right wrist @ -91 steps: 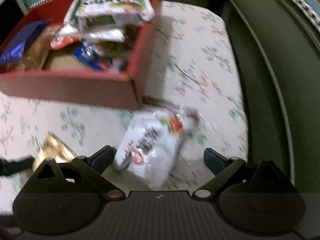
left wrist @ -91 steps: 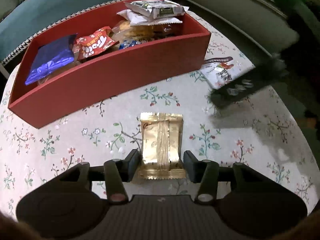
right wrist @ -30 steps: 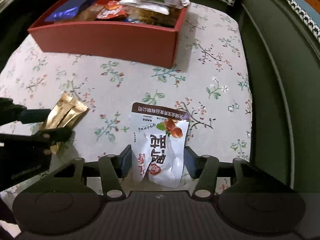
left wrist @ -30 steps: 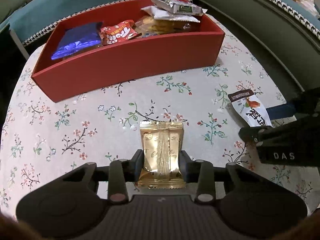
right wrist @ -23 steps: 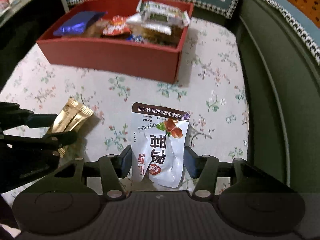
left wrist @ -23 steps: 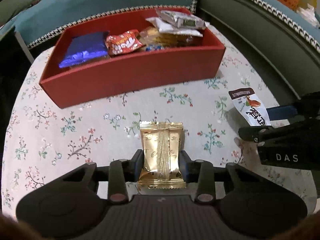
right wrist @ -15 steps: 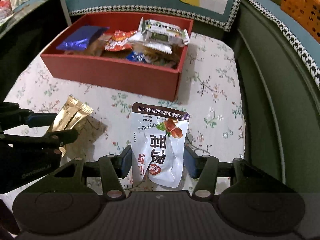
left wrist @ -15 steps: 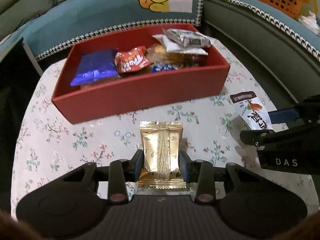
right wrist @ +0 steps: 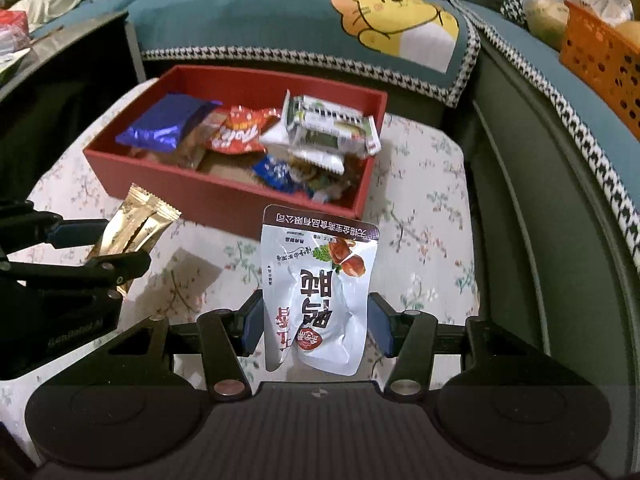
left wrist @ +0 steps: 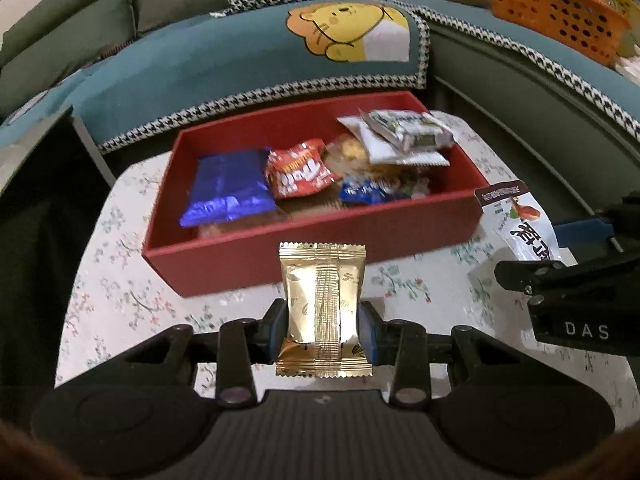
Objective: Organize snacks
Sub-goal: 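Carry the gold foil pack and white nut bag with both grippers over the red box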
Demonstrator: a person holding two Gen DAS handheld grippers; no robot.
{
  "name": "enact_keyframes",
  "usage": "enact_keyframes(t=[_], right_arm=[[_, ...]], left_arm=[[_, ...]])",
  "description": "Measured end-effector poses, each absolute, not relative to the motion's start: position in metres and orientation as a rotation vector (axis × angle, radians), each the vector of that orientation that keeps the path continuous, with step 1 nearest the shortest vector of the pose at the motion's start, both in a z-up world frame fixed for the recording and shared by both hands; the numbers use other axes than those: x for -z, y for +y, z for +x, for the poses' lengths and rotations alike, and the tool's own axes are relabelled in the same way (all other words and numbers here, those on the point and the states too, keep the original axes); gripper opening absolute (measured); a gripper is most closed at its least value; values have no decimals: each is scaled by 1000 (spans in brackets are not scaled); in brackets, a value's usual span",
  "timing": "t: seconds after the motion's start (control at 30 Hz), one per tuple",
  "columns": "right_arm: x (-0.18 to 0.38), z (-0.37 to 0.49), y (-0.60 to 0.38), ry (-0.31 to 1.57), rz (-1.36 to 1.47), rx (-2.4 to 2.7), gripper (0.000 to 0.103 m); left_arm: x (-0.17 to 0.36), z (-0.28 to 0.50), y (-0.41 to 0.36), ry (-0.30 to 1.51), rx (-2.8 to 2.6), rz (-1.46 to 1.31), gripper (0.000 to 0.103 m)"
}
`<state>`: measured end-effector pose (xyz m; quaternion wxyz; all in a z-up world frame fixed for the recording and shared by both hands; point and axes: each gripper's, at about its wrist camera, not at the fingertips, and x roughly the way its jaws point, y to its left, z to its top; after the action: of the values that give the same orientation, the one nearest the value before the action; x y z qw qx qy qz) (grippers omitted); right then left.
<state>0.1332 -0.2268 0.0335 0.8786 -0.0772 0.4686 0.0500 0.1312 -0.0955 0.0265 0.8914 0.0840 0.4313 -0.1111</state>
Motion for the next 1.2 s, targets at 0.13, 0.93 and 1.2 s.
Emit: enact_keyframes(t=[0.13,0.93,1.2], right_arm=[[-41,140,-227,949,-157,-101,61],[-65,205,-221,846,-160,-82,61],[-61,227,-218,847,-172,-82,61]], left_arm=[[-33,138,-94,872,215,176,83],[-53,210,-90,798,128,133,83],[-47,231,-95,796,106,154,83]])
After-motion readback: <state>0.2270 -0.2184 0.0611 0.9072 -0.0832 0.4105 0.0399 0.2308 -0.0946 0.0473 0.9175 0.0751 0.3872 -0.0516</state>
